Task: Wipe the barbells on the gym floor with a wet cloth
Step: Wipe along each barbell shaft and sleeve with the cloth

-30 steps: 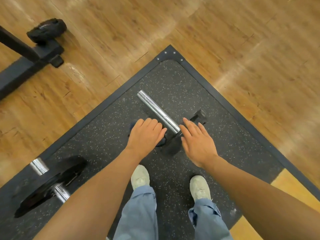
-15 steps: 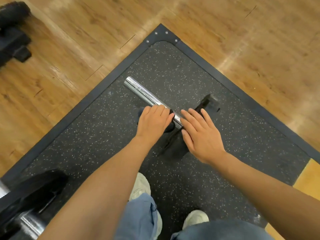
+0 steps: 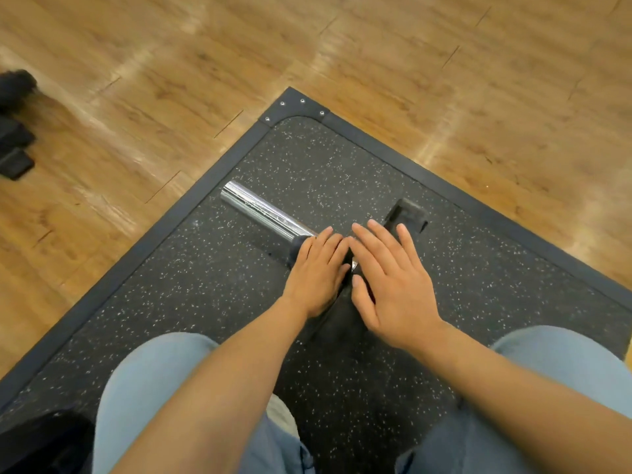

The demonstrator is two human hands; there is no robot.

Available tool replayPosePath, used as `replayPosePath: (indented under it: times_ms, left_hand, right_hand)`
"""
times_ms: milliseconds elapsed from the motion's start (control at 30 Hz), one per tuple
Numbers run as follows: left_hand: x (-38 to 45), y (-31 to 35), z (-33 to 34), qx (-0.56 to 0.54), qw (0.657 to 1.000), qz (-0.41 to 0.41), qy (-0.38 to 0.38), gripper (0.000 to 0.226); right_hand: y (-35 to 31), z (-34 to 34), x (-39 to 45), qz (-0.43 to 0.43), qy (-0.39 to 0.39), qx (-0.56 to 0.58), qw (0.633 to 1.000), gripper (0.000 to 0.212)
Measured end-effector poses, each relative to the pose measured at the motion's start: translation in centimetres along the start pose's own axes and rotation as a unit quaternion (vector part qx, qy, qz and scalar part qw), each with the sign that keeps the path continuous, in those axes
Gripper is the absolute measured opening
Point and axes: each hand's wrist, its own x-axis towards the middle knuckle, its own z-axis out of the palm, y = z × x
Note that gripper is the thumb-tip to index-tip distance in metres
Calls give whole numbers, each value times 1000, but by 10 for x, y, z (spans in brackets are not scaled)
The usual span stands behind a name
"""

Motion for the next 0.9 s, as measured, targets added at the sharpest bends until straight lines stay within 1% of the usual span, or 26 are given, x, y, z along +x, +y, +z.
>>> replayPosePath:
  times_ms: [67,200,267,333,400,467,533,600,700,733,767,833,867,900]
  left_hand:
    - [-3,-3,4,22,999,34,18,50]
    - [-8,-13,0,35,995,91,-23,55]
    - [-7,-18,-7,66,994,78,-30,55]
    - [-5,-21,-12,92,995,24,-19,54]
    - [-3,-20,-13,90,996,-3,-3,53]
    - [-3,-16,-7,91,996,7,9,53]
    - [-5,-11,2,87,995,38,-8,55]
    - [-7,-7,7,81,994,63,-36,57]
    - [-2,-10,6,102,992,67,-25,55]
    - [3,-12,3,112,992,53,-16,56]
    - [8,-15,-1,114,993,18,0,57]
    - [18,-23,-9,98,990,-98,11,58]
    - [23,-25,-11,84,985,-153,5,60]
    - [26,-24,-12,80,980,-181,4,61]
  right_hand:
    - [-2,0,-2,8,0,0,1000,49]
    - [-8,-3,-5,44,-12,-17,999,54]
    - [-12,-7,-6,60,-31,-21,997,57]
    - [-12,-10,-5,68,-55,-32,996,62]
    - [-6,-13,0,76,-78,-46,993,68]
    - [2,-15,13,98,-98,-47,989,75]
    - [8,-15,26,118,-113,-43,986,80]
    - [10,-14,33,128,-132,-54,981,83]
    - [12,-13,32,135,-135,-62,980,84]
    - [13,-12,32,134,-130,-62,980,83]
    - [13,-11,31,133,-125,-62,981,82]
    - [13,-10,32,129,-116,-54,983,80]
    - [13,-9,32,127,-113,-49,984,79]
    - [13,-8,31,124,-111,-45,985,77]
